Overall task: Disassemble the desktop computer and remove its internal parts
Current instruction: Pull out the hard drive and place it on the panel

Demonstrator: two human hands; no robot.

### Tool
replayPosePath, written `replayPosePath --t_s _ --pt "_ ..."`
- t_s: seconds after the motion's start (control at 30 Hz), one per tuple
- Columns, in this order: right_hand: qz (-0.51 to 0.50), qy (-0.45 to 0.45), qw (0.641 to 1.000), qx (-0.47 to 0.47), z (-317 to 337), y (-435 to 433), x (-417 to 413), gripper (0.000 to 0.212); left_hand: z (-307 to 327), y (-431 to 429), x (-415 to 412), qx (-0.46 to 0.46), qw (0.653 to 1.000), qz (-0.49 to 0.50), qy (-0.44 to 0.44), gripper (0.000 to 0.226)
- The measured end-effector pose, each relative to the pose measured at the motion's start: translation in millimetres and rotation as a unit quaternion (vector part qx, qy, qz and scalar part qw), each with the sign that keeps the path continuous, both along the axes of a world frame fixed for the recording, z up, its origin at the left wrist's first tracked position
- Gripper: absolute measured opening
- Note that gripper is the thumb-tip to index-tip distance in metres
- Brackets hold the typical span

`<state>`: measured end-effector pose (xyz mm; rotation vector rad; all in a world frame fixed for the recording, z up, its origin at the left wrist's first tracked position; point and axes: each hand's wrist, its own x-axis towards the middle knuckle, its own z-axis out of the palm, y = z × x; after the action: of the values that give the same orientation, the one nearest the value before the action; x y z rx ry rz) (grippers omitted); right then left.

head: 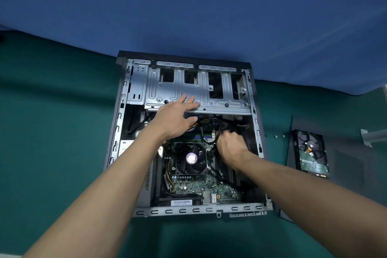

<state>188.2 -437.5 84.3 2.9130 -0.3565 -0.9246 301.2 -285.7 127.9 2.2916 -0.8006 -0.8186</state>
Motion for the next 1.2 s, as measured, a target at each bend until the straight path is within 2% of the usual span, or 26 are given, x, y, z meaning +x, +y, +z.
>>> replayPosePath --t_s 0.07,0.1,0.17,0.27,0.33,0.4,0.5,0.6,0.73,0.8,0.87,0.9,1.0,1.03,1.13,1.2 --pt "-0.064 -0.008 0.998 0.022 4.2 6.8 -4.3 0.018 0.0 -0.7 -0.4 0.001 1.000 0.002 -0.001 0.050" --pt "-0.137 -0.036 0.989 0.051 5.6 8.4 -6.5 0.018 0.1 -1.2 -0.6 0.001 1.000 0.005 -0.002 0.050" --pt "-0.271 -0.082 0.953 0.105 11.2 10.5 -10.4 0.011 0.0 -2.7 -1.2 0.000 1.000 0.011 -0.002 0.050" --pt "-0.373 -0.116 0.906 0.163 19.3 11.4 -14.7 0.010 -1.6 -5.5 -3.3 -0.001 1.000 0.023 -0.006 0.050" --pt "-0.398 -0.161 0.880 0.202 30.0 10.8 -18.7 0.013 -2.5 -8.9 -6.3 0.016 0.999 0.022 -0.030 0.051" --pt "-0.408 -0.201 0.853 0.256 42.4 7.2 -23.0 0.002 -3.8 -12.2 -10.9 0.054 0.996 0.007 -0.077 0.054" --pt "-0.401 -0.274 0.805 0.341 65.8 -6.9 -34.9 0.024 -5.5 -20.1 -25.0 0.102 0.983 -0.011 -0.154 0.063" --pt "-0.425 -0.369 0.712 0.420 92.1 -28.6 -52.5 0.024 -5.9 -36.8 -45.3 0.102 0.972 -0.014 -0.213 0.063" --pt "-0.479 -0.499 0.532 0.488 112.6 -74.4 -83.2 0.022 -7.2 -67.4 -67.1 0.089 0.973 -0.046 -0.207 0.064" --pt "-0.501 -0.543 0.454 0.497 113.2 -102.5 -103.7 0.024 -8.3 -79.3 -73.0 0.087 0.974 -0.051 -0.205 0.063" --pt "-0.520 -0.574 0.397 0.492 105.0 -130.2 -128.2 0.023 -9.1 -86.7 -77.1 0.086 0.976 -0.034 -0.199 0.062" --pt "-0.530 -0.584 0.382 0.481 98.7 -142.9 -140.6 0.021 -9.3 -89.3 -78.6 0.087 0.975 -0.026 -0.203 0.062" --pt "-0.568 -0.595 0.387 0.417 72.1 -169.9 -168.5 0.023 -9.7 -94.0 -82.7 0.080 0.976 -0.001 -0.204 0.059" --pt "-0.581 -0.597 0.403 0.379 60.3 -176.0 -174.7 0.024 -10.0 -95.1 -84.0 0.079 0.977 0.008 -0.198 0.059" --pt "-0.618 -0.568 0.499 0.216 26.0 -188.2 -183.6 0.025 -11.8 -95.7 -86.7 0.086 0.975 0.020 -0.202 0.061" --pt "-0.633 -0.550 0.521 0.160 6.2 -191.5 -188.5 0.023 -12.7 -95.0 -86.5 0.093 0.974 0.019 -0.208 0.062"
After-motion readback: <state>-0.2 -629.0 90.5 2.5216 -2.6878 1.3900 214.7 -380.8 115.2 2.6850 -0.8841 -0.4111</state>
